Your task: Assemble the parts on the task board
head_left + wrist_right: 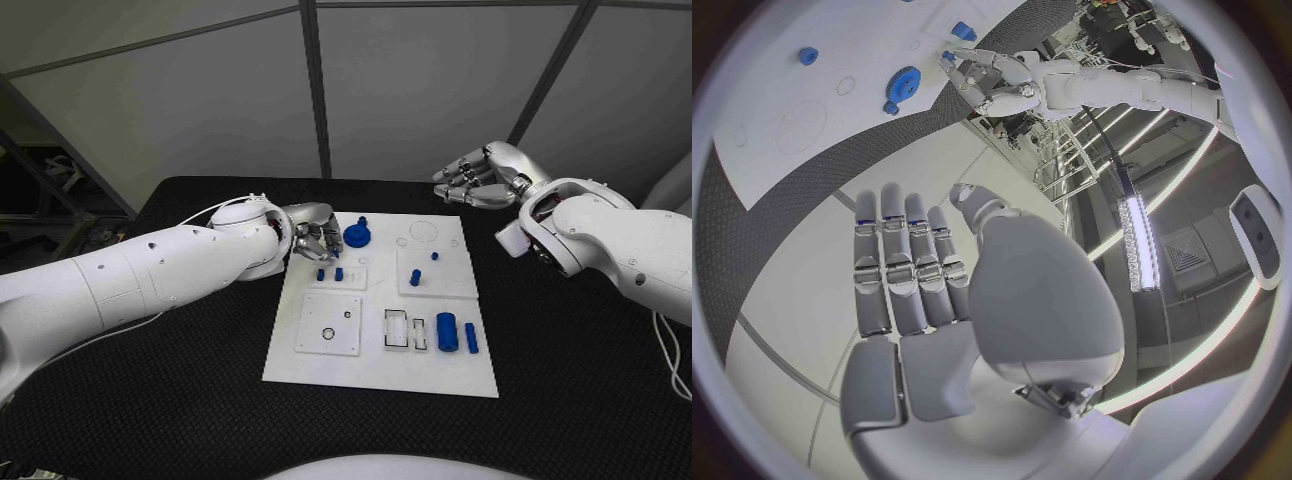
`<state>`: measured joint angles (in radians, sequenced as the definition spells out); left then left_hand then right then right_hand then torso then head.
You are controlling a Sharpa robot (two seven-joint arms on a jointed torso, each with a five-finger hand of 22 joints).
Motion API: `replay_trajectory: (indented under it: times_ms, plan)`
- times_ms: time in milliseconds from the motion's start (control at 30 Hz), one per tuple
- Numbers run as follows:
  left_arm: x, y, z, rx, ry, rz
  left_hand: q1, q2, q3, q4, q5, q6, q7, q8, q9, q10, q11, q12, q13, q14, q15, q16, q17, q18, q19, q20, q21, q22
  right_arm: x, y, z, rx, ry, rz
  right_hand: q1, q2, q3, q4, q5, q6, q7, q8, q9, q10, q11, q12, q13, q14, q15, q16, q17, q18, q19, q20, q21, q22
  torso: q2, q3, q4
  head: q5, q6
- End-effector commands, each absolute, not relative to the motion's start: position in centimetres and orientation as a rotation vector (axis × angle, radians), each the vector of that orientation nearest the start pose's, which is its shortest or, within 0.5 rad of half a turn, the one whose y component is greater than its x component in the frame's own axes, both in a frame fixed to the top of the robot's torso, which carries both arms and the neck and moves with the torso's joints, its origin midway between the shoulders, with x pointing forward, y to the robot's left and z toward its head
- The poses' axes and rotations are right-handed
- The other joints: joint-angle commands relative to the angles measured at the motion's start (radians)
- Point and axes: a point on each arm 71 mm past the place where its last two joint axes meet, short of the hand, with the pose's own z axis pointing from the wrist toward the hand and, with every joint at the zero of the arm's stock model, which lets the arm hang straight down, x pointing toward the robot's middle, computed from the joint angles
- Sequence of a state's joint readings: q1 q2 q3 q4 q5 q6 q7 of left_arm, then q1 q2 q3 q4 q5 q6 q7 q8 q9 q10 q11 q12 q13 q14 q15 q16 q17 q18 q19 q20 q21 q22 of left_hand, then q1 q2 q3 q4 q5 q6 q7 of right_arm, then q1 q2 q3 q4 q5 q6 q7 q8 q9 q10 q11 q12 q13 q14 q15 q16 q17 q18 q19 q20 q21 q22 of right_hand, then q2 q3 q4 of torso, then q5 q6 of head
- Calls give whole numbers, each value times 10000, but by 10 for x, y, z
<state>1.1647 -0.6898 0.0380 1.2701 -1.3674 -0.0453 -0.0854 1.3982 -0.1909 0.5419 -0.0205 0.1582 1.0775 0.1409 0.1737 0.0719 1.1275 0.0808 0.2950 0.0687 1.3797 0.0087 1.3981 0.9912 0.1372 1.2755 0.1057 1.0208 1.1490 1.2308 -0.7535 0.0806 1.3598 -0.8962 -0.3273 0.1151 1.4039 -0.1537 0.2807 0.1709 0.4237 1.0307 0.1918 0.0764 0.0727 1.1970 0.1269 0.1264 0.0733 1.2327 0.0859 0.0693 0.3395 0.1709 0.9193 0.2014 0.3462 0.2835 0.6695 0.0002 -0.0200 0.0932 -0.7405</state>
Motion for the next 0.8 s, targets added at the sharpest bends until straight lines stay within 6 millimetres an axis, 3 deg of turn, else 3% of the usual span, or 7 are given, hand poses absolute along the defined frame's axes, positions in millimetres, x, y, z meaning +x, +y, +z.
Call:
replay_trajectory:
  times_ms: [33,300,800]
  plan:
    - [527,193,-212,932,19393,-6281,-117,-24,1,-12,-39,-43,42,-104,-22,5,8,-112,-7,12,-14,-6,-50,-48,-25,11,-60,-18,533,-204,-130,3142,15262,10513,-1,63,34,-30,63,-21,20,22,13,-77,-9,-15,-16,-76,-22,-47,-13,109,51,-9,-37,-14,2,-8,2,-13,1]
    - [528,194,-211,850,19312,-6219,-293,-239,-43,19,-25,-944,114,-743,-93,-412,134,-542,-33,-142,100,-87,-381,-2,-184,100,-326,-132,534,-204,-131,3155,15281,10493,-3,60,32,-31,62,-23,21,21,12,-80,-8,-16,-17,-78,-21,-47,-15,108,51,-8,-39,-15,-3,-2,8,-15,12]
    - [528,199,-210,709,19134,-6128,-304,-308,-135,22,-13,-1335,108,-1020,-83,-660,227,-764,-30,-296,170,-168,-727,44,-319,172,-584,-260,534,-206,-133,2696,15598,10017,2,22,29,-55,62,-70,39,-1,3,-137,14,-41,-30,-117,-1,-60,-43,104,49,-2,-81,-39,-15,-6,6,-20,54]
